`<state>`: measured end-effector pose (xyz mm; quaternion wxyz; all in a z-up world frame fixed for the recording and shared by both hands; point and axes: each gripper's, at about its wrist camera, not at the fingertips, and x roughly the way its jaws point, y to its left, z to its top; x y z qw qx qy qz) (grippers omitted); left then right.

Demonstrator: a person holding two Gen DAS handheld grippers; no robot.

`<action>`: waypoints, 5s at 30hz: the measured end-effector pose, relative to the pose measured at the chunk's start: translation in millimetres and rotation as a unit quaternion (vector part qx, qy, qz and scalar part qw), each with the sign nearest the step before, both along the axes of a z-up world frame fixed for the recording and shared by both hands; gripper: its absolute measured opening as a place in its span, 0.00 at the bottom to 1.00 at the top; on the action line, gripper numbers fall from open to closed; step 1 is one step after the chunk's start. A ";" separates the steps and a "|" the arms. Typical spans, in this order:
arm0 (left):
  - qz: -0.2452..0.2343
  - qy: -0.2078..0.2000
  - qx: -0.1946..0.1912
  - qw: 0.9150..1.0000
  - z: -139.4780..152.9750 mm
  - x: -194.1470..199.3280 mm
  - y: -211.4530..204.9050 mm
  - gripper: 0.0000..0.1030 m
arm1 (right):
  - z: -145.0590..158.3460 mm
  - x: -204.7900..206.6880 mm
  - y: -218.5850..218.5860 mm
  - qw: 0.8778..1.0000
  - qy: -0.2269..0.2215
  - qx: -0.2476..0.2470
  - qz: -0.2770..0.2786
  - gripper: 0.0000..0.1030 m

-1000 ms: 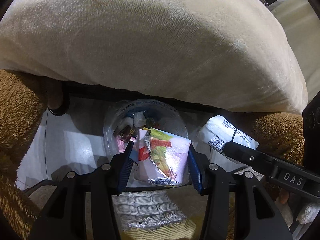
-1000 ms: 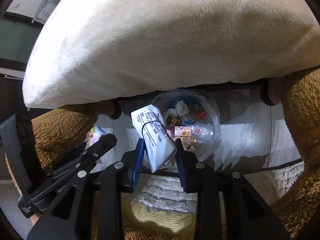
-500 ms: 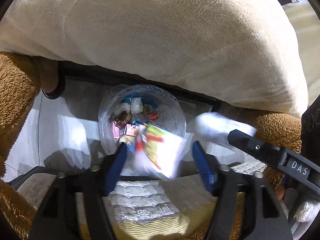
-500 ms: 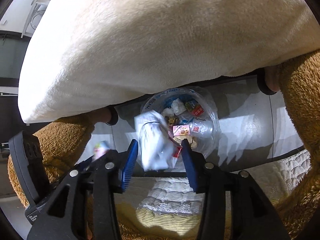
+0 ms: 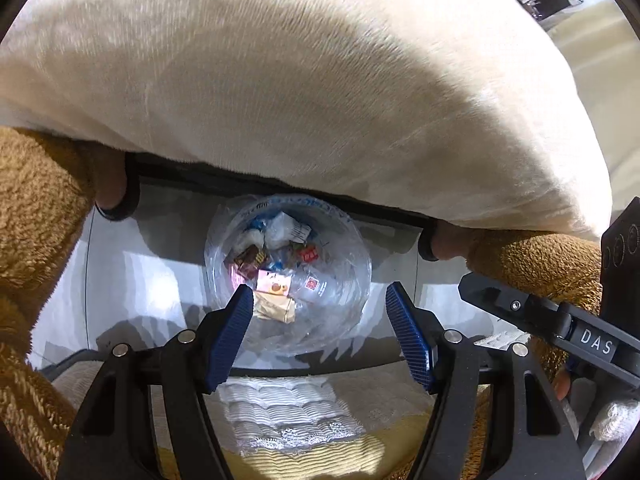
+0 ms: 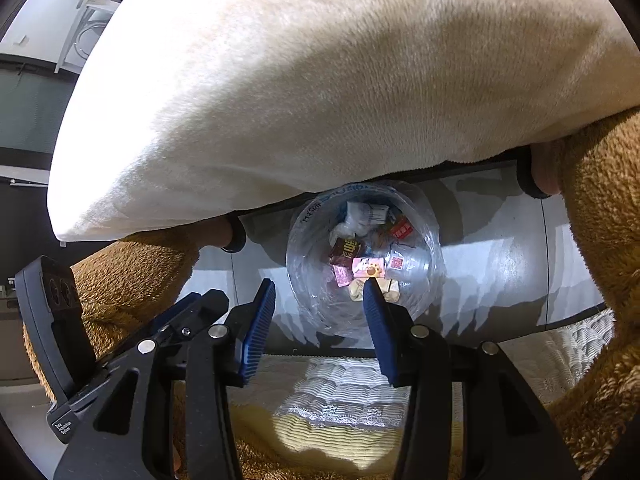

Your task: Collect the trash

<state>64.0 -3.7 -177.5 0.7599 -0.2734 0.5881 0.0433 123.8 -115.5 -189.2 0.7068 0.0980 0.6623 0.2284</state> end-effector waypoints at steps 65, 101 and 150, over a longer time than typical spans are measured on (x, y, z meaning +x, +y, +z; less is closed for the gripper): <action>-0.040 -0.456 0.219 0.862 172.8 -70.4 -19.5 0.94 | 150.2 -74.1 -44.2 0.848 -0.529 0.024 0.006 0.95; -0.038 -0.458 0.232 0.857 173.9 -72.7 -22.3 0.94 | 150.1 -77.8 -43.0 0.849 -0.528 0.022 0.015 0.95; -0.043 -0.456 0.235 0.857 172.1 -73.9 -23.1 0.94 | 148.4 -76.6 -42.9 0.851 -0.524 0.020 0.016 0.95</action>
